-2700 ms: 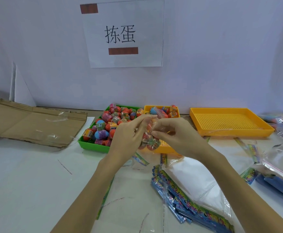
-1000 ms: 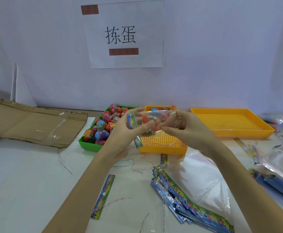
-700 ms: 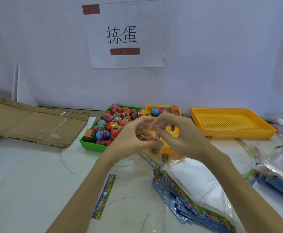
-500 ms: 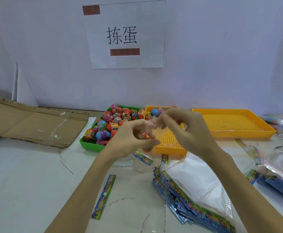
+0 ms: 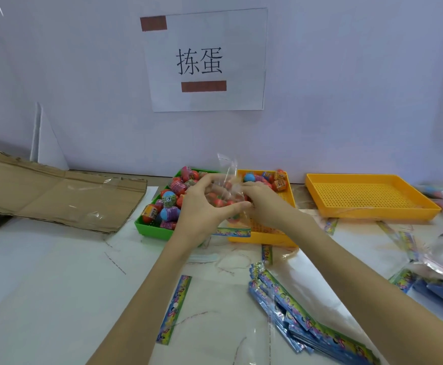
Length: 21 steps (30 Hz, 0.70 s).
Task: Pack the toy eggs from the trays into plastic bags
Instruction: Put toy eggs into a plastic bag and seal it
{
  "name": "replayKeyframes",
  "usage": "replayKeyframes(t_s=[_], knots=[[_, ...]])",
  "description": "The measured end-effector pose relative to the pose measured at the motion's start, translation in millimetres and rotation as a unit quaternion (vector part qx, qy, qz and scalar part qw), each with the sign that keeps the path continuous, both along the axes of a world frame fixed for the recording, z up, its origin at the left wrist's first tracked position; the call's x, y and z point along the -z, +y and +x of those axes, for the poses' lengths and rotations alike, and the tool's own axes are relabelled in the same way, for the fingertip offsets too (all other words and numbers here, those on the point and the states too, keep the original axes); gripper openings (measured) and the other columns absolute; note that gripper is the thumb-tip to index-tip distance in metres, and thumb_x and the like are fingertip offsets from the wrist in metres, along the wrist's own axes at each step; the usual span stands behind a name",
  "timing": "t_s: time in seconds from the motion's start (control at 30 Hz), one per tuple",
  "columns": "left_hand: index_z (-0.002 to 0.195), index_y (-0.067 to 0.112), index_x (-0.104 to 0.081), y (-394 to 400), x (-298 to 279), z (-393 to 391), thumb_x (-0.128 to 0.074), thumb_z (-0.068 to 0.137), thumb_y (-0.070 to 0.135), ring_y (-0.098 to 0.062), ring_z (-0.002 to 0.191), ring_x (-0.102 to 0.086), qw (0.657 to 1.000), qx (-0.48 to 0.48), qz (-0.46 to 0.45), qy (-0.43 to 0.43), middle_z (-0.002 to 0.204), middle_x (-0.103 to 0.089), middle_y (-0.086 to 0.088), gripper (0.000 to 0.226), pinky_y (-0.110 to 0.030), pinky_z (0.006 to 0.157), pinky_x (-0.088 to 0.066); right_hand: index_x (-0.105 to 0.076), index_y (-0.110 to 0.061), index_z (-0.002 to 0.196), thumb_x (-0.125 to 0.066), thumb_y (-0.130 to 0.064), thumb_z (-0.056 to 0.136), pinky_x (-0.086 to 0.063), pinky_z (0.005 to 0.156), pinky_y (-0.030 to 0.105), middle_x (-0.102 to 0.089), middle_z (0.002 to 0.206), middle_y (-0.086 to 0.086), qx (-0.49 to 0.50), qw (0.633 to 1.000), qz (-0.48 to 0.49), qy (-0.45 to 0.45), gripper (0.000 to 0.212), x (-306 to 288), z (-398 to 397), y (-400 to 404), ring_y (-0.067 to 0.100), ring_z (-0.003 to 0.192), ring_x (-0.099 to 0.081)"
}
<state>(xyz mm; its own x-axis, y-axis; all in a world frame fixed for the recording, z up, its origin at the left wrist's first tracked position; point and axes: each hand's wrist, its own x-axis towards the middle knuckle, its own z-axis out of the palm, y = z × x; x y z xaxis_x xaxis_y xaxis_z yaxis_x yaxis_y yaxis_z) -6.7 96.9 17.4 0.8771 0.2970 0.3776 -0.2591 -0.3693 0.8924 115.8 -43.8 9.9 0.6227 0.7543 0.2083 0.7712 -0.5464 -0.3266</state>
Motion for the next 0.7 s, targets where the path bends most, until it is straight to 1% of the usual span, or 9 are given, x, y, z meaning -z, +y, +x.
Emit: replayKeyframes(t_s=[0.1, 0.17, 0.23, 0.3, 0.37, 0.47, 0.53, 0.6, 0.7], knots=[[0.129, 0.025, -0.064, -2.5, -0.7, -0.4, -0.096, 0.072, 0.03, -0.02, 0.094, -0.073, 1.0, 0.015, -0.004, 0.009, 0.096, -0.074, -0.004, 0.066, -0.042, 0.086, -0.062, -0.067, -0.012, 0.121, -0.062, 0.0, 0.095, -0.044, 0.089, 0.031, -0.063, 0.119, 0.006, 0.038, 0.999, 0.024, -0.025, 0.029, 5.8, 1.4, 3.9, 0.028, 0.115, -0.053], [0.13, 0.028, -0.063, -4.2, -1.2, -1.0, -0.096, 0.07, 0.032, -0.012, 0.096, -0.071, 1.0, 0.021, 0.001, 0.016, 0.104, -0.072, -0.004, 0.069, -0.024, 0.082, -0.058, -0.06, -0.014, 0.132, -0.065, -0.012, 0.099, -0.049, 0.093, 0.033, -0.063, 0.123, 0.005, 0.061, 0.992, 0.107, -0.006, 0.034, 7.4, -4.3, 0.2, 0.023, 0.113, -0.056], [0.13, 0.028, -0.063, -7.4, -1.4, -1.7, -0.096, 0.07, 0.03, -0.008, 0.091, -0.072, 0.999, 0.042, -0.013, 0.017, 0.108, -0.071, -0.006, 0.068, -0.016, 0.074, -0.057, -0.059, -0.015, 0.131, -0.065, -0.018, 0.1, -0.053, 0.091, 0.03, -0.062, 0.122, 0.004, 0.088, 0.971, 0.222, 0.025, 0.032, 5.0, -12.5, -8.6, 0.019, 0.108, -0.061], [0.127, 0.03, -0.064, -10.9, 0.2, -1.2, -0.095, 0.072, 0.031, -0.009, 0.086, -0.072, 0.998, 0.062, -0.015, 0.016, 0.104, -0.072, -0.004, 0.063, -0.017, 0.07, -0.058, -0.065, -0.015, 0.121, -0.067, -0.022, 0.099, -0.058, 0.083, 0.024, -0.064, 0.115, 0.004, 0.107, 0.944, 0.309, 0.042, 0.023, 2.6, -21.5, -21.5, 0.016, 0.099, -0.067], [0.124, 0.032, -0.064, -13.5, 3.0, -0.3, -0.092, 0.075, 0.039, -0.009, 0.084, -0.071, 0.998, 0.052, 0.01, 0.02, 0.093, -0.074, 0.004, 0.057, -0.027, 0.076, -0.061, -0.07, -0.016, 0.113, -0.069, -0.029, 0.099, -0.059, 0.073, 0.025, -0.07, 0.104, 0.002, 0.114, 0.919, 0.37, 0.081, 0.019, 3.1, -29.5, -36.1, 0.015, 0.089, -0.07], [0.12, 0.03, -0.063, -15.3, 8.8, 1.2, -0.087, 0.076, 0.051, -0.004, 0.083, -0.07, 0.995, -0.003, 0.091, 0.031, 0.079, -0.073, 0.011, 0.054, -0.042, 0.087, -0.06, -0.073, -0.018, 0.103, -0.066, -0.037, 0.1, -0.05, 0.057, 0.02, -0.071, 0.08, -0.002, 0.126, 0.866, 0.455, 0.165, 0.021, -0.6, -36.6, -52.4, 0.011, 0.067, -0.065], [0.122, 0.029, -0.063, -16.7, 10.8, 1.1, -0.085, 0.076, 0.055, -0.001, 0.074, -0.066, 0.992, -0.008, 0.122, 0.027, 0.078, -0.071, 0.01, 0.057, -0.044, 0.085, -0.06, -0.071, -0.013, 0.102, -0.062, -0.044, 0.1, -0.041, 0.048, 0.021, -0.057, 0.065, 0.0, 0.118, 0.838, 0.487, 0.216, 0.032, -6.7, -37.8, -59.6, 0.016, 0.057, -0.054], [0.123, 0.031, -0.062, -17.1, 11.3, 1.3, -0.085, 0.074, 0.058, 0.0, 0.06, -0.058, 0.992, 0.004, 0.127, 0.02, 0.08, -0.068, 0.008, 0.06, -0.041, 0.076, -0.06, -0.068, -0.01, 0.104, -0.062, -0.046, 0.099, -0.035, 0.043, 0.022, -0.048, 0.065, 0.005, 0.098, 0.825, 0.503, 0.239, 0.037, -14.2, -39.3, -62.9, 0.019, 0.053, -0.048], [0.127, 0.035, -0.059, -19.0, 10.5, 1.6, -0.088, 0.071, 0.058, -0.008, 0.058, -0.056, 0.99, 0.011, 0.137, 0.019, 0.083, -0.063, 0.009, 0.068, -0.036, 0.068, -0.059, -0.058, -0.011, 0.11, -0.072, -0.043, 0.09, -0.039, 0.043, 0.021, -0.057, 0.073, 0.009, 0.078, 0.821, 0.516, 0.233, 0.04, -22.4, -47.0, -63.3, 0.018, 0.054, -0.056]])
